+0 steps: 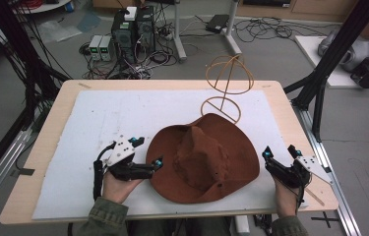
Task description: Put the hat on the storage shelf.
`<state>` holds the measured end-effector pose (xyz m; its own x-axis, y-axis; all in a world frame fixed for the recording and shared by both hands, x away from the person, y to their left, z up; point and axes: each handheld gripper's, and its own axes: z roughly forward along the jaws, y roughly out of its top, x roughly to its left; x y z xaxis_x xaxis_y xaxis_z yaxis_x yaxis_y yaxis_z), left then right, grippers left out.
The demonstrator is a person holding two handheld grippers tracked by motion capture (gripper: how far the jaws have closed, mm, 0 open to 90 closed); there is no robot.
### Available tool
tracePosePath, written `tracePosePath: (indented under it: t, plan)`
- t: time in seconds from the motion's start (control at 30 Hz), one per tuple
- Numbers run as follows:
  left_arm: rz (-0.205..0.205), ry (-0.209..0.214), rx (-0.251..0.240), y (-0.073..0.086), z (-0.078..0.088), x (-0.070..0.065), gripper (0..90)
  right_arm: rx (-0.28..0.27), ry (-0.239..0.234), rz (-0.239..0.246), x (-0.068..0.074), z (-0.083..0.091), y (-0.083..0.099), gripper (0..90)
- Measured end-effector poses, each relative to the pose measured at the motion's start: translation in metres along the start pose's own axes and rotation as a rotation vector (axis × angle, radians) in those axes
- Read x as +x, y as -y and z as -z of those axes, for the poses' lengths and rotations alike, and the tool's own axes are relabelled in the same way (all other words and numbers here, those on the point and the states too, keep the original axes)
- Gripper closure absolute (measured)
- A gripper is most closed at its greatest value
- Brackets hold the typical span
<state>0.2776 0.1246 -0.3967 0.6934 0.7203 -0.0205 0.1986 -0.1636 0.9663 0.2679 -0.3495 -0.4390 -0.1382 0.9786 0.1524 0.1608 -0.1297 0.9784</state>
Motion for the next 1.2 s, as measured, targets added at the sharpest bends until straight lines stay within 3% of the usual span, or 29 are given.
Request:
tracePosePath:
  t: [0.13,0.27,0.3,0.53,0.67,0.77,1.07,1.2]
  plan:
    - [-0.023,0.041,0.027,-0.003,-0.016,-0.011,13.7,0.002,-0.007,0.01,0.001,-0.002,0.001,10.5]
    - [-0.021,0.062,0.022,-0.006,-0.025,-0.017,13.6,0.004,-0.014,0.011,0.002,-0.003,0.001,10.5]
    - [-0.022,0.084,0.022,-0.008,-0.031,-0.021,13.6,0.004,-0.014,0.012,0.002,-0.003,0.001,10.5]
    - [-0.04,0.132,0.043,-0.01,-0.058,-0.037,13.7,0.005,-0.022,0.011,0.003,-0.005,0.001,10.5]
    - [-0.039,0.14,0.071,-0.008,-0.069,-0.04,13.6,0.006,-0.021,0.004,0.003,-0.004,0.001,10.5]
    - [-0.047,0.15,0.124,-0.005,-0.079,-0.042,13.6,0.002,-0.02,0.0,0.001,-0.004,0.0,10.5]
    - [-0.059,0.165,0.165,0.0,-0.096,-0.049,14.8,-0.001,-0.018,-0.011,-0.001,-0.004,0.0,10.5]
    - [-0.069,0.171,0.181,0.002,-0.099,-0.051,21.7,-0.001,-0.017,-0.01,-0.002,-0.004,0.0,10.5]
